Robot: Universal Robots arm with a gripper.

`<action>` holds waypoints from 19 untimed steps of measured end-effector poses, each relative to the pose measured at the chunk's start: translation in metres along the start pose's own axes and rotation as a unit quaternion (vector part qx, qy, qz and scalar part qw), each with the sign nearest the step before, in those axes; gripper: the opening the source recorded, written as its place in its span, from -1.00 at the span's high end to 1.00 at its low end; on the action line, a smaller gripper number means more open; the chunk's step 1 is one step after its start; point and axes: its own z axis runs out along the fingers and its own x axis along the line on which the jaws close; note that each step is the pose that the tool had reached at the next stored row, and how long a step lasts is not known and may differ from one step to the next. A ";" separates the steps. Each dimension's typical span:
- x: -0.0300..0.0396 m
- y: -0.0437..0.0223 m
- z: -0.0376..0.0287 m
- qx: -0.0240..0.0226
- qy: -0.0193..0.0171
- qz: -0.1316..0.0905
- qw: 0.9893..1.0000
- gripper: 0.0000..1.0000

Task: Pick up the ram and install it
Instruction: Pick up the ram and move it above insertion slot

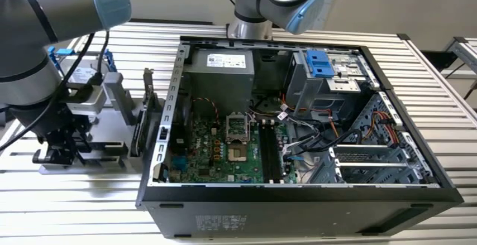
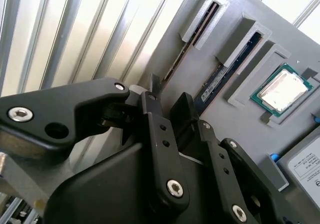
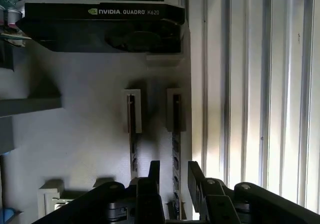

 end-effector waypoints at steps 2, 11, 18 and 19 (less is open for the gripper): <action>-0.0004 -0.0005 0.0015 0.000 0.000 -0.004 1.000 -1.00; -0.0017 -0.0017 0.0058 -0.001 0.000 -0.012 1.000 -1.00; -0.0015 -0.0018 0.0091 -0.001 0.000 -0.017 1.000 -1.00; -0.0014 -0.0017 0.0097 -0.001 0.001 -0.018 1.000 -1.00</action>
